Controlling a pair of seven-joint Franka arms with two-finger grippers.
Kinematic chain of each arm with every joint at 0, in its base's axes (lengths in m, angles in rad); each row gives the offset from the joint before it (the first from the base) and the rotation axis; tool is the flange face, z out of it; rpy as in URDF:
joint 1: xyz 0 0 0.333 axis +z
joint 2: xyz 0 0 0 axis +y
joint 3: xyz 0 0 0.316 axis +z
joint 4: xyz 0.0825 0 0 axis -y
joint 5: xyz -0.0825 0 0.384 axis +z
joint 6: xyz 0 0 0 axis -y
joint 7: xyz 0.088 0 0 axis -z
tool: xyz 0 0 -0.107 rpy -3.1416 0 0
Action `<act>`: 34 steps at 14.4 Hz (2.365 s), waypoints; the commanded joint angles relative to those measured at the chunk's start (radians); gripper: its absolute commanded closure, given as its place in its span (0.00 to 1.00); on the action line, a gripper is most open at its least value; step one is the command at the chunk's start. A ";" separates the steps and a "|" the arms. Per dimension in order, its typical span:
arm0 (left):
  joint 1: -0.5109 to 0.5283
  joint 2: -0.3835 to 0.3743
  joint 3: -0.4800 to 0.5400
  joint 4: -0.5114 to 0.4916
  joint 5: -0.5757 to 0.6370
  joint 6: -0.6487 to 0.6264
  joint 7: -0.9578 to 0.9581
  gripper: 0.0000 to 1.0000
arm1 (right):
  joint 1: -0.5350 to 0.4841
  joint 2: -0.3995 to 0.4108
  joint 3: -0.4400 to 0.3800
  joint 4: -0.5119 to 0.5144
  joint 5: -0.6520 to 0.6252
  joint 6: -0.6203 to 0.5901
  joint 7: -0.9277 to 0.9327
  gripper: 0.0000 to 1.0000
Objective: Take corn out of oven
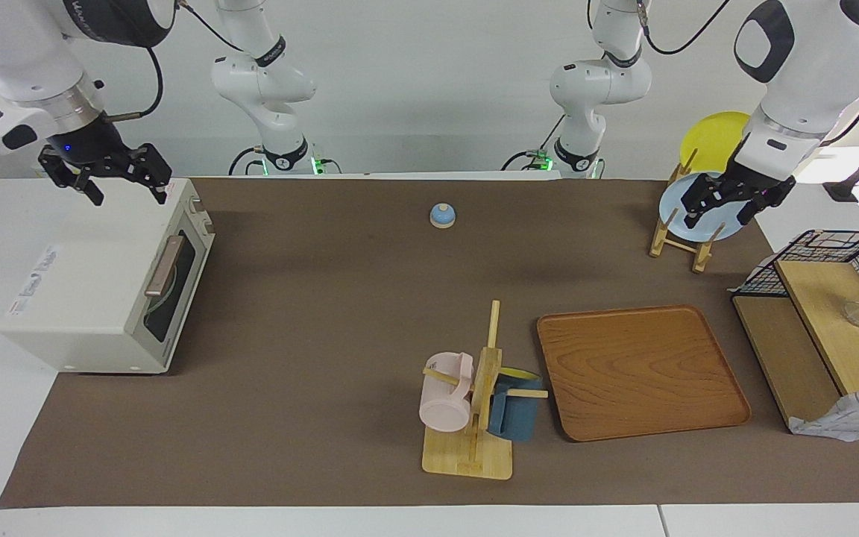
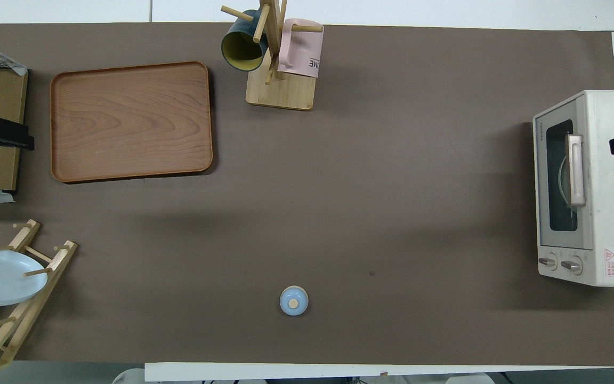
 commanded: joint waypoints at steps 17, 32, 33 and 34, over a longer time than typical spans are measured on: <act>0.002 -0.008 0.003 -0.013 -0.016 0.011 0.017 0.00 | -0.015 0.017 0.017 -0.305 -0.038 0.281 0.012 1.00; 0.002 -0.008 0.003 -0.013 -0.016 0.011 0.017 0.00 | 0.067 0.118 0.020 -0.451 -0.072 0.544 0.102 1.00; 0.002 -0.008 0.003 -0.013 -0.016 0.011 0.017 0.00 | 0.098 0.146 0.022 -0.460 -0.070 0.587 0.144 1.00; 0.002 -0.008 0.004 -0.013 -0.016 0.011 0.017 0.00 | 0.115 0.177 0.022 -0.467 -0.070 0.644 0.172 1.00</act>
